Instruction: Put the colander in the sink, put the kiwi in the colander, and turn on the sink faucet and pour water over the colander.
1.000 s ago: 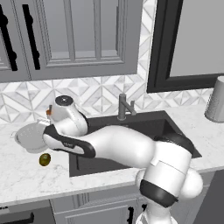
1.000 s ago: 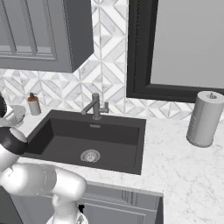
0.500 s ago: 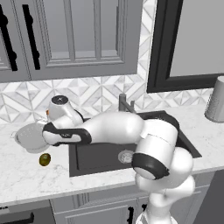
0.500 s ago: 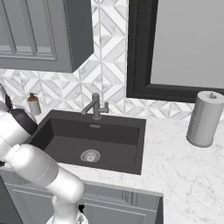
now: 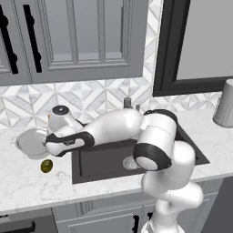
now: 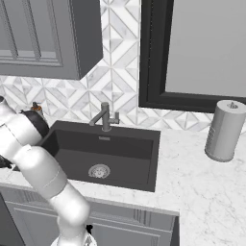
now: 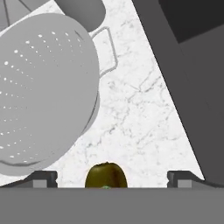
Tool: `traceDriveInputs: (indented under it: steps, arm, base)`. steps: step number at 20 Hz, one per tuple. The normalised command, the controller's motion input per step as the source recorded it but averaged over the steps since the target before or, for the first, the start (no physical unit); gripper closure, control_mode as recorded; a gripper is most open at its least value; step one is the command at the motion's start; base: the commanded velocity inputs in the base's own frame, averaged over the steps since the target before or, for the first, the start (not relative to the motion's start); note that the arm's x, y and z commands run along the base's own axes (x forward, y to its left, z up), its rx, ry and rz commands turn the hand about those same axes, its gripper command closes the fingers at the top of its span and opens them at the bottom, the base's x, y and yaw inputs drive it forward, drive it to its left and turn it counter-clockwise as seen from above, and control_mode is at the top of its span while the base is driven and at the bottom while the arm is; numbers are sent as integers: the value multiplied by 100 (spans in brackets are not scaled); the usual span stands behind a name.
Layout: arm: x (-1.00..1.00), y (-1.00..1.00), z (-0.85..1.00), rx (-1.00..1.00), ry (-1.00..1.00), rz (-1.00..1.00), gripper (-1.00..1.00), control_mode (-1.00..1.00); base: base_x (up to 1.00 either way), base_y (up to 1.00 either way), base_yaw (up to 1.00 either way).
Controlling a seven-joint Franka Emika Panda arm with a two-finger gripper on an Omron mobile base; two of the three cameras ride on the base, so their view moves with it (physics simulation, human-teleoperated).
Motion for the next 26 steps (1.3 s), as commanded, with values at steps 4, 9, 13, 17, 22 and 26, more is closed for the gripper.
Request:
traceDriveInputs:
  steps: [4,9,13,17,22,26]
  arm:
    - [23,38,1,0,0,-2,-100,-100]
    - [27,31,0,0,0,0,-100,-100]
    - [24,23,9,0,0,-1,-100,-100]
    - [20,14,0,0,2,0,-100,-100]
    - [14,0,-14,0,0,0,-100,-100]
    - [0,0,-24,0,0,0,-100,-100]
  base:
    - [0,0,0]
    - [0,0,0]
    - [0,0,0]
    - [0,0,0]
    - [0,0,0]
    - [0,0,0]
